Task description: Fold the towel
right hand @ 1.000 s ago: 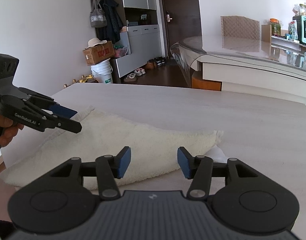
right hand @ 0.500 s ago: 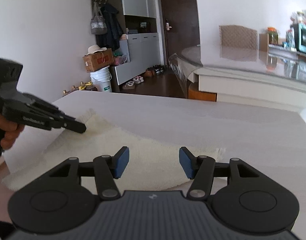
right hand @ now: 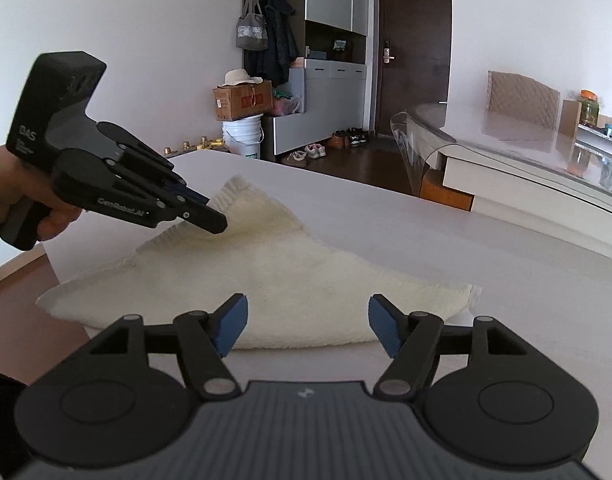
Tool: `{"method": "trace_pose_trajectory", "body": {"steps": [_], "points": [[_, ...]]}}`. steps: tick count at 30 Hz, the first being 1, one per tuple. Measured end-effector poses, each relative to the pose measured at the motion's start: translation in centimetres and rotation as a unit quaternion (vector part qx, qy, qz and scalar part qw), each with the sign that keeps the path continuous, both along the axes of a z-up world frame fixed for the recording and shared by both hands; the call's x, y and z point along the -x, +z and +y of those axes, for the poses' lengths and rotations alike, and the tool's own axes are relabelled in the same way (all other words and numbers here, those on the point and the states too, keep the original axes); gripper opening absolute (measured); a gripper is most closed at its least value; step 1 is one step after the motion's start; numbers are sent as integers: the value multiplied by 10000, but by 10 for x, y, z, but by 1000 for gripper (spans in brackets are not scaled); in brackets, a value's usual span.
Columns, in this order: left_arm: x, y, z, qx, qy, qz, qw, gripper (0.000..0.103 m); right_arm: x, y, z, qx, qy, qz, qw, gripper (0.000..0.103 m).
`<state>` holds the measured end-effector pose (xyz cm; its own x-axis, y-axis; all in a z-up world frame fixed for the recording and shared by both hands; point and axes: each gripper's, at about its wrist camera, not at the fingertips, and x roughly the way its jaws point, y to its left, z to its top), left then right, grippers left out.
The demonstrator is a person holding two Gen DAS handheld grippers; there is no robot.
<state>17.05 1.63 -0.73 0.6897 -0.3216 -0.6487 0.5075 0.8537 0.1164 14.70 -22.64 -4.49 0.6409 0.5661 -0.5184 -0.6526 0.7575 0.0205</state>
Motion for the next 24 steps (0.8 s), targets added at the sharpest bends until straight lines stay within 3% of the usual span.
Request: {"method": "trace_pose_trajectory", "body": {"steps": [2,4,9,13,15,24], "points": [[0,-3,0,-89,46,-3,9999,15,0,1,0,-33,11,-9,10000,70],[0,-5,0,-94,91,4,9999,25,1,3,1,-76,29,-31,10000,70],[0,-12,-2,-212,98,-28,9997,28,2,4,1,-135,33,-27,9999,71],[-6,-16,-1,-266,216,-97,9994,49,2,4,0,-153,10,-12,9999,71],[-8,-16,0,-215,231,-104,9994,53,2,3,-1,-164,-3,-1,9999,71],[-19,-13,2,-69,185,-243,9995,51,-1,1,-5,-214,-96,50,9997,73]]}}
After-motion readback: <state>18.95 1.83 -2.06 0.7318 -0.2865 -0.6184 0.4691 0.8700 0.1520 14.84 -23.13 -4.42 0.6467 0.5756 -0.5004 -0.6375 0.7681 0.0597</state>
